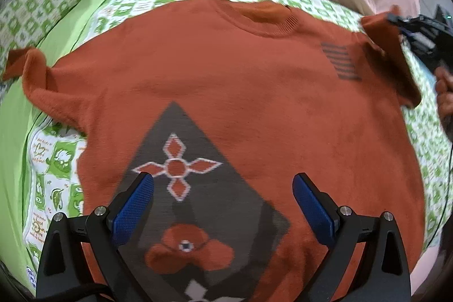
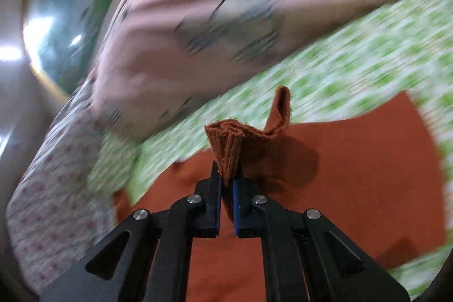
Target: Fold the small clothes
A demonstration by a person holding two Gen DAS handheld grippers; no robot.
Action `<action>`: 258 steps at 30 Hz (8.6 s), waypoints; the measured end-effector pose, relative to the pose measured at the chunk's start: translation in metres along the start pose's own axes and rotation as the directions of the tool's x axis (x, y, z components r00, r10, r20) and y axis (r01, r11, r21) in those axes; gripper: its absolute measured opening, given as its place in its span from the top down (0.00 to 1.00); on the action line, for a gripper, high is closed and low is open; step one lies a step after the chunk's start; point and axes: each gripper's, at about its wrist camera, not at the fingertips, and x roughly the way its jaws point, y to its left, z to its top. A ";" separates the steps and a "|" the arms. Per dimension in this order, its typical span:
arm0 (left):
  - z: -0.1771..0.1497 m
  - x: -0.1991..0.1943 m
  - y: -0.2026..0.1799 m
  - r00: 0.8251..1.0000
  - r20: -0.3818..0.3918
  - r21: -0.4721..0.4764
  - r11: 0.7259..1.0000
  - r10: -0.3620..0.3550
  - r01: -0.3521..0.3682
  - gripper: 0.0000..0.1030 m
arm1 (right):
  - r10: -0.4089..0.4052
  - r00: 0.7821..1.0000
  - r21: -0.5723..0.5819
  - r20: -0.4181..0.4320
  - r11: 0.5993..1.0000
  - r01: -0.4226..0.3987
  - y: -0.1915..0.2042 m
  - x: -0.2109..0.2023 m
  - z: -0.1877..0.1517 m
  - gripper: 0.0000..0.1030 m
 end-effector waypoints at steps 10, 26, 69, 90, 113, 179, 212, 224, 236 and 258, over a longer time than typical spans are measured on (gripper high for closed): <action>0.006 -0.007 0.050 0.994 0.052 -0.087 0.991 -0.094 0.098 0.04 | 0.239 0.929 0.054 -0.282 0.971 -0.233 0.107 0.165 -0.091 0.93; 0.076 0.070 0.073 0.964 0.035 -0.185 0.946 -0.264 0.265 0.03 | 0.211 0.919 0.040 -0.334 0.977 -0.210 0.110 0.149 -0.123 0.72; 0.099 0.069 0.103 0.989 0.137 -0.094 0.994 -0.050 0.064 0.92 | -0.508 0.855 -0.091 -0.099 0.861 0.501 -0.047 0.057 -0.058 0.88; 0.051 -0.024 0.270 0.971 0.236 -0.465 0.881 0.024 0.091 0.35 | -0.170 0.954 -0.120 -0.247 0.982 0.144 0.069 0.068 -0.163 0.53; 0.138 0.009 0.435 0.944 0.303 -0.707 0.696 0.131 0.130 0.95 | -0.204 0.917 -0.161 -0.342 0.975 0.156 0.083 0.077 -0.204 0.53; 0.043 0.021 0.167 0.993 0.094 -0.301 0.953 0.076 -0.044 0.58 | -0.180 0.982 0.053 0.053 0.983 0.178 0.055 0.065 -0.086 0.93; 0.025 0.019 0.163 0.994 0.079 -0.305 0.951 0.071 -0.044 0.67 | -0.096 0.995 0.247 -0.026 0.964 0.099 -0.021 0.053 -0.107 0.50; 0.030 0.024 0.160 0.996 0.069 -0.303 0.952 0.052 -0.029 0.64 | -0.295 0.947 0.098 -0.125 0.946 0.308 -0.013 0.084 -0.088 0.39; 0.034 0.025 0.151 0.994 0.069 -0.287 0.956 0.084 -0.061 0.65 | -0.359 0.933 -0.003 0.020 0.933 0.359 -0.001 0.033 -0.081 0.92; 0.049 -0.009 0.115 0.958 0.107 -0.117 0.954 -0.265 0.277 0.65 | -0.299 0.954 -0.133 -0.029 0.947 0.293 0.041 0.045 -0.108 0.77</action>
